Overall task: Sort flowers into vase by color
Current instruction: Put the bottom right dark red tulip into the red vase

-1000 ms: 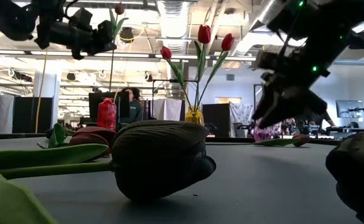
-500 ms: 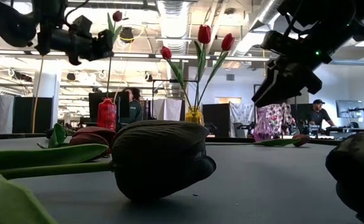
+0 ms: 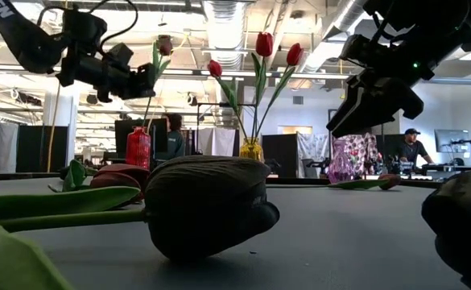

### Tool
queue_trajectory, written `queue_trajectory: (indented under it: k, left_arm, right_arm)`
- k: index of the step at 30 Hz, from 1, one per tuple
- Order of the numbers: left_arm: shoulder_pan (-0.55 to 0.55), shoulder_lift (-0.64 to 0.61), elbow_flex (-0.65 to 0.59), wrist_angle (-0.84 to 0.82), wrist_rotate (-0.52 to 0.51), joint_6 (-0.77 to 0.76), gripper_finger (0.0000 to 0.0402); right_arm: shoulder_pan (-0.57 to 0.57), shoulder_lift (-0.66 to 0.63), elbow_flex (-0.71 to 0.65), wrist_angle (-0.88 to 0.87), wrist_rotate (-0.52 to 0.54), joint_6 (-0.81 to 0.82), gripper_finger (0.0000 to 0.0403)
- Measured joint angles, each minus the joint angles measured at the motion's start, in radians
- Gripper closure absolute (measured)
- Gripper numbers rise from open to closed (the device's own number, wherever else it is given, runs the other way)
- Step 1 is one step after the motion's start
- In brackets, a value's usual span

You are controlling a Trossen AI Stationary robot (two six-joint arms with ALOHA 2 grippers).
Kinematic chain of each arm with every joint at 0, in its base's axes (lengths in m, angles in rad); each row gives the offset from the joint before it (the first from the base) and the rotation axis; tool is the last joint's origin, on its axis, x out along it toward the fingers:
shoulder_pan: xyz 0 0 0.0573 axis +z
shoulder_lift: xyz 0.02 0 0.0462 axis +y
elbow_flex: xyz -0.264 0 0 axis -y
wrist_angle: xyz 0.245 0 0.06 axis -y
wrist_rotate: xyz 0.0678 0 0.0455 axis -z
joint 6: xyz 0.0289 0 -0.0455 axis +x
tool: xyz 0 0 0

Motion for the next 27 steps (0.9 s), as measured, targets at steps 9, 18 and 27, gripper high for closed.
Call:
queue_trajectory:
  k: [9, 18, 27]
  left_arm:
    - [0.0, -0.032, 0.0, -0.116, -0.001, -0.047, 0.0401]
    - [0.0, -0.148, 0.0, -0.279, 0.001, -0.163, 0.039]
    - [0.0, -0.228, 0.0, -0.462, 0.058, -0.217, 0.0315]
  right_arm:
    - [0.005, 0.0, 0.0, -0.008, 0.0, 0.0, 0.0159]
    - [0.005, 0.0, 0.0, -0.008, 0.0, -0.008, 0.0159]
    - [0.005, 0.0, 0.0, -0.008, 0.0, -0.011, 0.0159]
